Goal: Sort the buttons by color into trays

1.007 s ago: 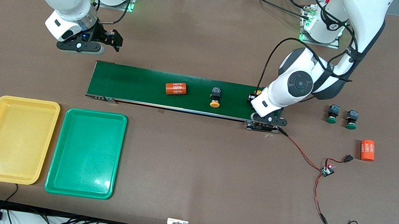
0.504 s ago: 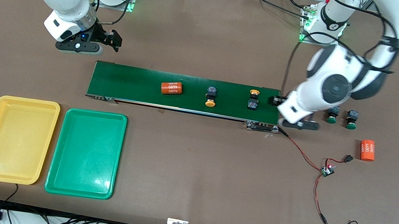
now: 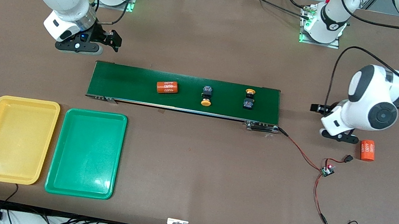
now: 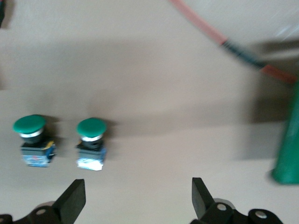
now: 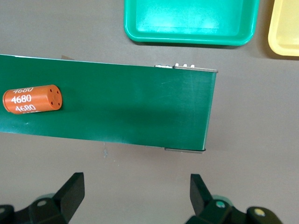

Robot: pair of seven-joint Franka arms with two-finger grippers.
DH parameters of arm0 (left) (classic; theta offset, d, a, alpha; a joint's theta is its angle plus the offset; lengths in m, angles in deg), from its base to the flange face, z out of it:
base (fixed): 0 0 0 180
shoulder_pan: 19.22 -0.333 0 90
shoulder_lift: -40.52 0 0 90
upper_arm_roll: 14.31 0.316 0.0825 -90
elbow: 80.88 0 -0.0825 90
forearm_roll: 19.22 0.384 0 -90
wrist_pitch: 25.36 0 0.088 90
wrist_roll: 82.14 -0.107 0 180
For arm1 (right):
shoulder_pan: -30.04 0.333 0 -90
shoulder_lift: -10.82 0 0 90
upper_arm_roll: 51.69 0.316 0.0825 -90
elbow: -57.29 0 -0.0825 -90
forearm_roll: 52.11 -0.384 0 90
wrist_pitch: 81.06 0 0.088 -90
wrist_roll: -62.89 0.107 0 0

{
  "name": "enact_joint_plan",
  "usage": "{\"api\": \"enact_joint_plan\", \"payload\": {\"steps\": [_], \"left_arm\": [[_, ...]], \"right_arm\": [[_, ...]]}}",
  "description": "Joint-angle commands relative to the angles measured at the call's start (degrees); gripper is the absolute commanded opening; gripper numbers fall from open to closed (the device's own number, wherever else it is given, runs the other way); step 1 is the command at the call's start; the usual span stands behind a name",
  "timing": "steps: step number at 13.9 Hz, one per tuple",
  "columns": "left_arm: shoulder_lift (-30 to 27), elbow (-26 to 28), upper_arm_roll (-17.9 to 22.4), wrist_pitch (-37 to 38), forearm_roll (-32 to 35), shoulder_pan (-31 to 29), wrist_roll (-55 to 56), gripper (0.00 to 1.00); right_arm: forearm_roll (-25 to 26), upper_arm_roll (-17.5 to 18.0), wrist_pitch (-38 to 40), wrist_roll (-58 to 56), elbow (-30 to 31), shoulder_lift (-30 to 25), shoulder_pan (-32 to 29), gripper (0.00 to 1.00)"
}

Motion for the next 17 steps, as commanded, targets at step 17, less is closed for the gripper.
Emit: {"api": "enact_joint_plan", "payload": {"steps": [17], "left_arm": [[-1.0,21.1,8.6,-29.3,0.1,-0.6,-14.9,0.91]], "right_arm": [[-0.5,0.0,-0.4,0.8,-0.3,0.4,0.0,1.0]]}}
